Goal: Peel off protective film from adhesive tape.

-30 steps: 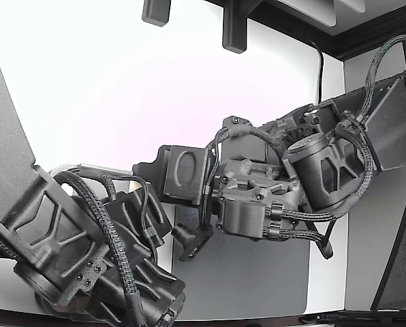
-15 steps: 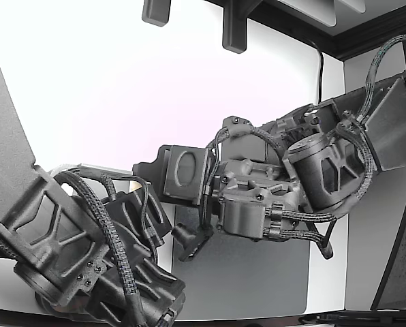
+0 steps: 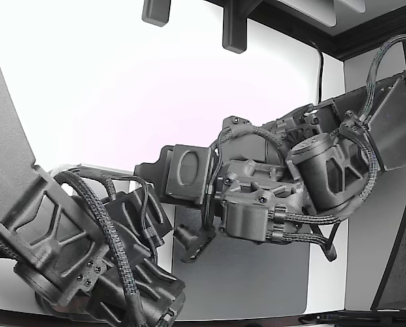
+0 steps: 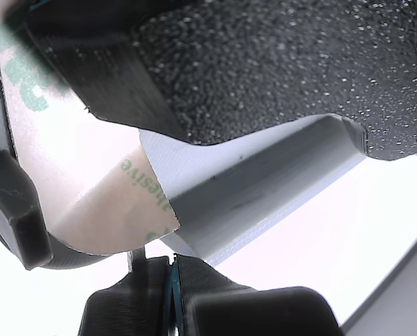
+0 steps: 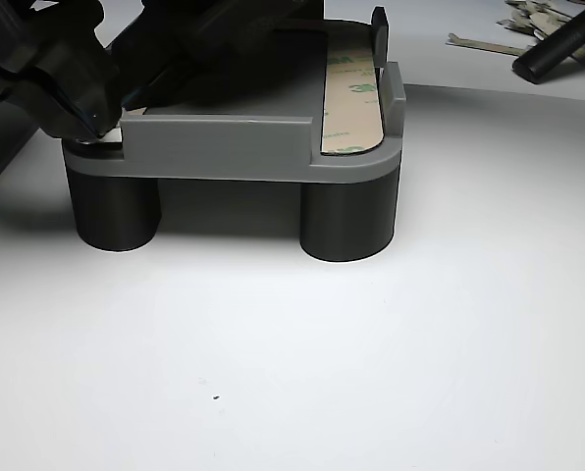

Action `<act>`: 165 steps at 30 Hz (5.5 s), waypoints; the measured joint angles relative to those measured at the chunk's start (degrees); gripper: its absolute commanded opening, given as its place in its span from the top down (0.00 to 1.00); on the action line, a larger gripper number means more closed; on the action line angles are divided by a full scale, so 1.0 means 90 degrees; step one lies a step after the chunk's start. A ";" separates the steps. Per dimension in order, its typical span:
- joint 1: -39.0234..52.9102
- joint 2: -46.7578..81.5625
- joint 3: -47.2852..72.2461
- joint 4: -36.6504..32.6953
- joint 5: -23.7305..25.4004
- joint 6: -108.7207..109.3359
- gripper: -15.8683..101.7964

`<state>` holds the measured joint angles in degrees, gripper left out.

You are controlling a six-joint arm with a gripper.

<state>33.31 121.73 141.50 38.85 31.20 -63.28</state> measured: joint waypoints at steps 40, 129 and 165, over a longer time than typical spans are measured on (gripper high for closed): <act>0.0029 -0.0020 -0.0039 0.0283 -0.0059 0.0215 0.96; 0.0420 -0.0635 -0.0508 0.0518 0.0166 0.0391 0.96; 0.0459 -0.0547 -0.0518 0.0723 0.0107 0.0576 0.96</act>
<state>37.44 116.81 136.85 45.35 32.17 -58.10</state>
